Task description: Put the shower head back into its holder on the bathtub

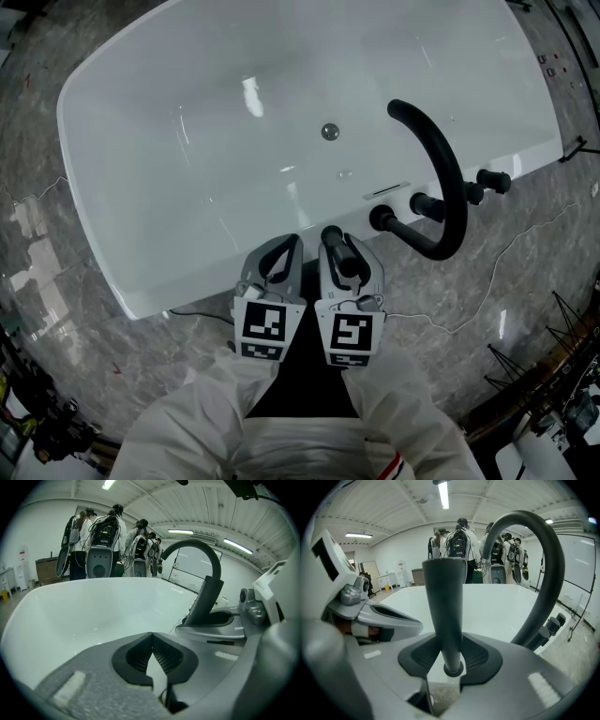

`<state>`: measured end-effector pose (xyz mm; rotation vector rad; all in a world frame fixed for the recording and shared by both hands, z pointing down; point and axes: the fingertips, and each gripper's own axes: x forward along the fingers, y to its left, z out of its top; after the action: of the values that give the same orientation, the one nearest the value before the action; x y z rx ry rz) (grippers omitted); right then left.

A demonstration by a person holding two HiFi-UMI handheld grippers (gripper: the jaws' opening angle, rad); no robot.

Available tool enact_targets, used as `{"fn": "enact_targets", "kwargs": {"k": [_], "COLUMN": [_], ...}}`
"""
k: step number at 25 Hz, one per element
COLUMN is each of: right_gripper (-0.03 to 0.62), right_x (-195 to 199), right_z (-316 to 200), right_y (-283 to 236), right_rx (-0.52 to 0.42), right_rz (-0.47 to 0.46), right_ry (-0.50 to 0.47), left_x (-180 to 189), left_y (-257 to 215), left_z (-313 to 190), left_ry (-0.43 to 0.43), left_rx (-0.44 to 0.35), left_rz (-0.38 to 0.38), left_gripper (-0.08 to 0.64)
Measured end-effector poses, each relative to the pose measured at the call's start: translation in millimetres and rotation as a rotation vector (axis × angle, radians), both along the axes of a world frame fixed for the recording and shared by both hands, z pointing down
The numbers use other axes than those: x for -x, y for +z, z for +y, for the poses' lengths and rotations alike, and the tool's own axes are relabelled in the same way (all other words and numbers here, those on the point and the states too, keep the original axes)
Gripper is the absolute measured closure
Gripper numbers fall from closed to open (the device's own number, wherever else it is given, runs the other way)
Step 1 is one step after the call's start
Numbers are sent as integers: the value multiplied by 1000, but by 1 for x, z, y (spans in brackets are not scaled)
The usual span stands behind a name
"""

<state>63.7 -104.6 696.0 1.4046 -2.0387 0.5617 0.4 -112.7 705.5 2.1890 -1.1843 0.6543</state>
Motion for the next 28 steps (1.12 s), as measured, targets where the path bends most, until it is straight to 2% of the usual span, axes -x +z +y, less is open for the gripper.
{"fn": "enact_targets", "kwargs": {"k": [10, 16, 21, 28], "right_gripper": [451, 448, 394, 387], "right_x": [0, -3, -6, -5], "right_z": [0, 1, 6, 15], "right_y": [1, 6, 15, 11], "right_rx": [-3, 14, 59, 80], "right_rz": [3, 21, 21, 10], "right_ry": [11, 52, 79, 89], "left_x": [2, 8, 15, 24], "left_y": [1, -1, -3, -9], "left_z": [-1, 0, -1, 3], "left_ry": [12, 19, 21, 20], "left_rx": [5, 1, -4, -11], "left_rz": [-1, -4, -5, -9], "left_gripper": [560, 560, 560, 560]}}
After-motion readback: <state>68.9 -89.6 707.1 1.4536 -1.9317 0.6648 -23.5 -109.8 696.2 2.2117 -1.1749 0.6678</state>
